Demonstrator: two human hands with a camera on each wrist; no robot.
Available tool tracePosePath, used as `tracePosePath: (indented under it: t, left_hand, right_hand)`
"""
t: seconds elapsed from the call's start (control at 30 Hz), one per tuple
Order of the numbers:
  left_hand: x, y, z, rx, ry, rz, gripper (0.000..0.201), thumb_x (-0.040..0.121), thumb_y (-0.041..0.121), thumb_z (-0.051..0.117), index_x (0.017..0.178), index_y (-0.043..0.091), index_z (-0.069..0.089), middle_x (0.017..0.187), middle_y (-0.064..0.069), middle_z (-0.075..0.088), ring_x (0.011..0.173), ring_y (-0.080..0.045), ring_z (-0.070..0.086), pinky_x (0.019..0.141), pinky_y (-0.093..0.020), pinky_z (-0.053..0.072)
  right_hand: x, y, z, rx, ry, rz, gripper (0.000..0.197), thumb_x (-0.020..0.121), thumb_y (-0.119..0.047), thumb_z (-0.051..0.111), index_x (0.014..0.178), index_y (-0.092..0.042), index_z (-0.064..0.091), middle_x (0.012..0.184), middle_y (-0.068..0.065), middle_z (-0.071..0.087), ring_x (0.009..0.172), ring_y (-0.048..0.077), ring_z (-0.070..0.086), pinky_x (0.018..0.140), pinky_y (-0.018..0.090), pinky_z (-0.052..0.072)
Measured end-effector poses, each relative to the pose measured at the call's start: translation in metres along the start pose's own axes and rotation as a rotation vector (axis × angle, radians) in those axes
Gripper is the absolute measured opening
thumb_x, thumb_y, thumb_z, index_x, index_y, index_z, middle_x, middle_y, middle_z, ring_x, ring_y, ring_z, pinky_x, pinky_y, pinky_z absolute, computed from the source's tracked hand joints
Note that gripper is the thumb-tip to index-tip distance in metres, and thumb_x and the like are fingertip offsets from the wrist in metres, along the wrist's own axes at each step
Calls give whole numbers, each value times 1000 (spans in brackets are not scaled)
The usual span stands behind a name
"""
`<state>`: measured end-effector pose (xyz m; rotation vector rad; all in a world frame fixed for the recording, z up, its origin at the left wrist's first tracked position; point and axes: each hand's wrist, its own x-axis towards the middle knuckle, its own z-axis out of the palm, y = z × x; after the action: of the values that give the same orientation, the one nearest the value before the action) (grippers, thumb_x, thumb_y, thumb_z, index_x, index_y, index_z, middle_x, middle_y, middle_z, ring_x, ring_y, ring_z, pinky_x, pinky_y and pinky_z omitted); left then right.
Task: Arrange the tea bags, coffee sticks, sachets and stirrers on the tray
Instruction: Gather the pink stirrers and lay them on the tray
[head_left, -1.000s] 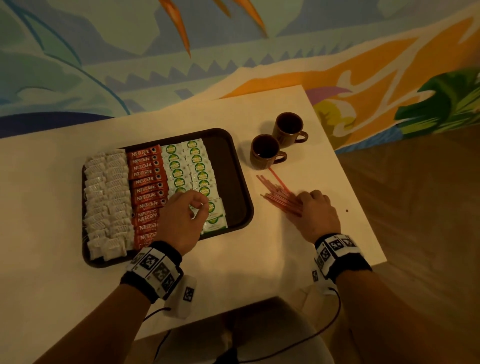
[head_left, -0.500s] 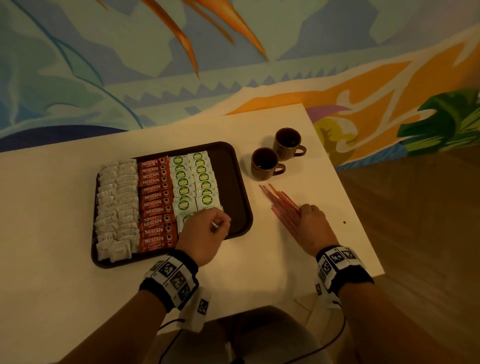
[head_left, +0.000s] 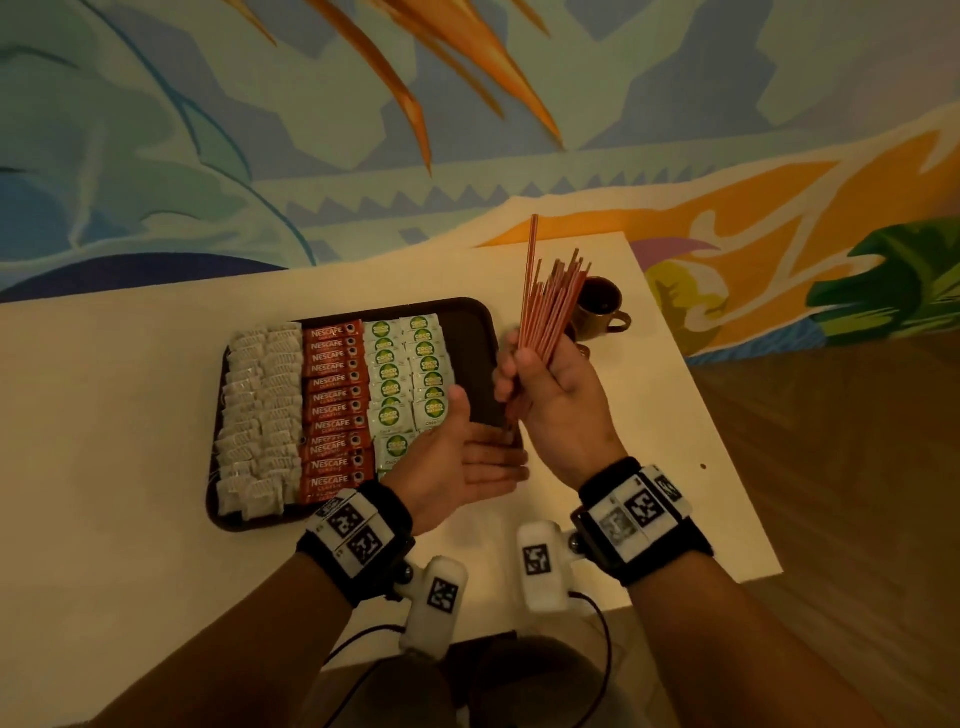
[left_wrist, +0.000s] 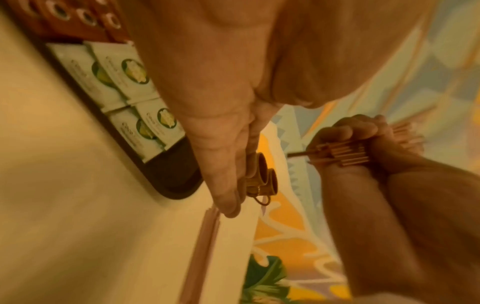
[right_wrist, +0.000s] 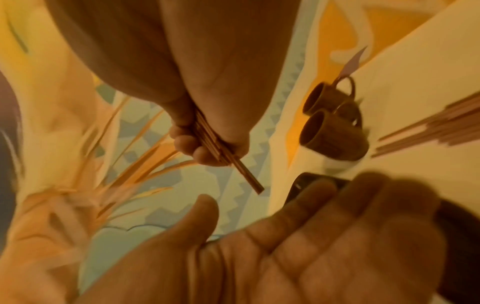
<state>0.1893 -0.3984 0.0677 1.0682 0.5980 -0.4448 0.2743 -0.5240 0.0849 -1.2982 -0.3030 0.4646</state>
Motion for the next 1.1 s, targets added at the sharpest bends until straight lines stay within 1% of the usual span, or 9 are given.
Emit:
tracePosePath:
  t: [0.13, 0.23, 0.3, 0.37, 0.47, 0.57, 0.73, 0.9, 1.1]
  left_hand:
    - [-13, 15, -12, -360, -82, 7, 100, 89, 84, 19, 142, 5, 50, 137, -22, 63, 127, -35, 62, 113, -52, 42]
    - [-24, 28, -22, -525, -18, 73, 85, 92, 80, 20, 137, 20, 60, 135, -12, 67, 123, -29, 65, 104, -55, 47]
    - [-29, 33, -29, -575, 9, 83, 83, 93, 78, 22, 133, 20, 65, 133, -13, 68, 124, -29, 65, 100, -53, 48]
    - [-32, 35, -35, -625, 22, 100, 81, 94, 77, 23, 133, 20, 65, 133, -14, 68, 126, -30, 62, 99, -51, 48]
    - [-35, 38, -46, -692, 21, 116, 82, 96, 76, 23, 129, 17, 69, 132, -16, 68, 126, -31, 61, 102, -50, 47]
    - [-37, 43, -57, -677, -25, 130, 90, 97, 76, 18, 120, 10, 75, 131, -19, 67, 126, -33, 60, 107, -50, 44]
    - [-34, 48, -69, -667, -37, 130, 91, 98, 74, 17, 110, 9, 79, 129, -20, 68, 123, -31, 63, 100, -45, 48]
    - [-30, 52, -77, -675, -34, 100, 87, 98, 74, 21, 125, 7, 69, 133, -20, 65, 129, -32, 59, 108, -47, 43]
    - [-22, 57, -83, -730, -10, 73, 79, 98, 73, 28, 138, 13, 61, 134, -17, 66, 130, -31, 59, 100, -45, 48]
  right_hand:
    - [3, 7, 39, -23, -83, -21, 14, 106, -15, 47, 115, -16, 57, 90, 2, 61, 86, 23, 58, 88, 39, 50]
    - [0, 18, 57, -147, -158, 2, 16, 106, -14, 47, 118, -19, 57, 99, -2, 65, 97, 18, 63, 95, 38, 52]
    - [0, 24, 65, -218, -176, 2, 17, 104, -19, 50, 118, -19, 57, 103, 2, 66, 101, 19, 63, 98, 40, 51]
    - [2, 25, 74, -217, -172, 13, 17, 102, -19, 52, 119, -18, 58, 104, 2, 67, 102, 20, 64, 98, 41, 52]
    - [4, 21, 86, -146, -184, 38, 20, 104, -7, 55, 124, -10, 58, 105, -2, 70, 101, 11, 67, 92, 30, 53]
    - [5, 17, 97, -117, -155, 31, 22, 101, -7, 60, 123, -4, 59, 109, 5, 74, 106, 15, 71, 89, 24, 54]
    - [12, 19, 110, -71, -41, 2, 23, 98, -12, 67, 119, -5, 61, 107, 16, 74, 107, 32, 71, 101, 46, 55]
    - [20, 24, 118, -113, -1, -5, 21, 101, -14, 64, 122, -15, 61, 101, 11, 73, 102, 33, 71, 101, 52, 54]
    - [25, 39, 121, -312, -28, 38, 18, 102, -32, 58, 115, -21, 63, 103, 8, 71, 101, 27, 69, 97, 52, 55]
